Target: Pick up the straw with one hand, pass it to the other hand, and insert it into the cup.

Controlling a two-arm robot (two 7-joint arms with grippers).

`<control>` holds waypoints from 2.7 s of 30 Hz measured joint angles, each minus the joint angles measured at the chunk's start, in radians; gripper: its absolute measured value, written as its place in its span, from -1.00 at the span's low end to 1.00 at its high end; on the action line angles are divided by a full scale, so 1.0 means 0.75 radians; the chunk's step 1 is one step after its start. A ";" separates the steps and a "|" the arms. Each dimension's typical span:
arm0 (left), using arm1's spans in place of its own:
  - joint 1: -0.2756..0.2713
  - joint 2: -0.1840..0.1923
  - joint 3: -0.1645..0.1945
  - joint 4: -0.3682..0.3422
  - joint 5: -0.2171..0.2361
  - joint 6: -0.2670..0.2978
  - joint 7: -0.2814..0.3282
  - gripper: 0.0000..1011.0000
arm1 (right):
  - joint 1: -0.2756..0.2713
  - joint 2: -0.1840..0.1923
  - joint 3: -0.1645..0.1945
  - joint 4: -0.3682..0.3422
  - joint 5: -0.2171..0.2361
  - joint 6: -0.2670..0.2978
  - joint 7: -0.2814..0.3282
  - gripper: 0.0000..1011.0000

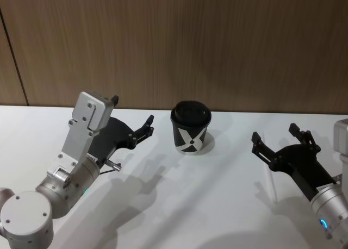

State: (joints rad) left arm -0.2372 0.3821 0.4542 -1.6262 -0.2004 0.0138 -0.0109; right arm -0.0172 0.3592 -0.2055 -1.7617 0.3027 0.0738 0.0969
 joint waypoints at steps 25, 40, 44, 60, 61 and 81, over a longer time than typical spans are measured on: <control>0.000 0.000 0.000 0.000 0.000 0.000 0.000 0.98 | -0.060 0.018 0.037 -0.007 0.017 0.239 -0.016 0.98; 0.000 0.000 0.000 0.000 0.000 0.000 0.000 0.98 | -0.066 0.006 0.029 0.029 -0.017 0.328 -0.045 0.98; 0.000 0.000 0.000 0.000 0.000 0.000 0.000 0.98 | -0.063 0.003 0.027 0.041 -0.026 0.348 -0.049 0.98; 0.000 0.000 0.000 0.000 0.000 0.000 0.000 0.98 | -0.055 -0.017 0.033 0.061 -0.043 0.385 -0.050 0.98; 0.000 0.000 0.000 0.000 0.000 0.000 0.000 0.98 | -0.055 -0.018 0.033 0.061 -0.043 0.388 -0.049 0.98; 0.000 0.000 0.000 0.000 0.000 0.000 0.000 0.98 | -0.057 -0.041 0.037 0.049 -0.036 0.468 -0.021 0.98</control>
State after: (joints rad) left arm -0.2372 0.3821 0.4542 -1.6262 -0.2004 0.0139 -0.0109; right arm -0.0598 0.3284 -0.1778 -1.7251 0.2754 0.4245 0.0810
